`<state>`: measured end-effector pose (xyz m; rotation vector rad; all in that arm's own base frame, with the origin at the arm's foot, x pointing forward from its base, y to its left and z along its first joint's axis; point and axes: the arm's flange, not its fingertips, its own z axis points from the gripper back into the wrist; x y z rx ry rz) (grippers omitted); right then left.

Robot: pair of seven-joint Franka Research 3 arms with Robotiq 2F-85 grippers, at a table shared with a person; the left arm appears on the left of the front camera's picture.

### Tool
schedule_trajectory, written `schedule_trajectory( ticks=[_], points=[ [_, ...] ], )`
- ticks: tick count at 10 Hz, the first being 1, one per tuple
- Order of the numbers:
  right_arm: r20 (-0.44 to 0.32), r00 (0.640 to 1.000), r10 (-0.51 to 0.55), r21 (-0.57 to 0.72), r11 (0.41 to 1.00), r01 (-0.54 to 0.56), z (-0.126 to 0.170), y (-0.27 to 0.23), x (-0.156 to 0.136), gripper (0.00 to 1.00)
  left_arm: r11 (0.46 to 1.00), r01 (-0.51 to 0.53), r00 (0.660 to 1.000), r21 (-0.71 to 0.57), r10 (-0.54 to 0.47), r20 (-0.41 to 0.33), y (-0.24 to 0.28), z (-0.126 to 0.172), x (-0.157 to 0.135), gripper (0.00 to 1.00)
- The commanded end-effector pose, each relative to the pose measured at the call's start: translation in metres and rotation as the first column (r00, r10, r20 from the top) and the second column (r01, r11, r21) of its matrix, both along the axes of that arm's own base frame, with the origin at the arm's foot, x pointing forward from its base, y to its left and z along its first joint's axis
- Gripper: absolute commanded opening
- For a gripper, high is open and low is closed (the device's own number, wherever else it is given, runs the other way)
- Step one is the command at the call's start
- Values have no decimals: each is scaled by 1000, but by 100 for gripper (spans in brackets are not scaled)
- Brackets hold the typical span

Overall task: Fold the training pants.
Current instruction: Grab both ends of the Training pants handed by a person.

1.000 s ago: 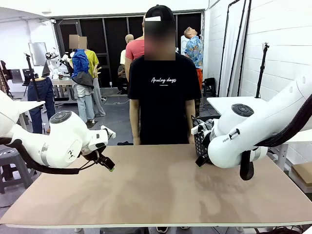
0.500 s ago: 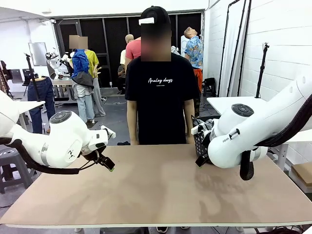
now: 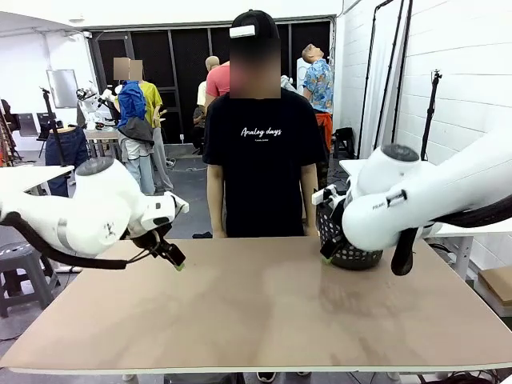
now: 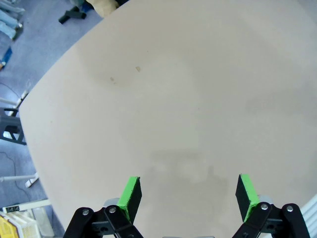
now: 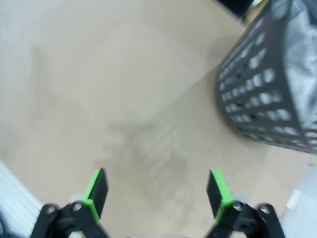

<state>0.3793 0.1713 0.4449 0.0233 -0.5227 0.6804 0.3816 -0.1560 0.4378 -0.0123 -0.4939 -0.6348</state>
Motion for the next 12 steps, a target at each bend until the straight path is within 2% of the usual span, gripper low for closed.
schedule_trajectory(
  ticks=[1,3,6,7,12],
  points=[
    [-20,1000,-12,-20,1000,12,40,-8,-15,100,1000,2,999,-4,-2,-43,-6,41,-18,100],
    [21,1000,13,-11,1000,-13,69,-14,-22,100,999,35,999,-8,-36,-16,-10,73,-24,100],
    [54,998,39,-17,999,-38,91,-17,-42,100,1000,31,999,4,-31,43,-17,107,-44,100],
    [79,996,38,-8,999,-37,96,-18,-43,100,1000,27,996,0,-27,79,-15,116,-48,100],
    [146,988,39,33,998,-45,109,-20,-57,100,999,50,985,8,-50,166,-21,140,-71,100]
  ],
)
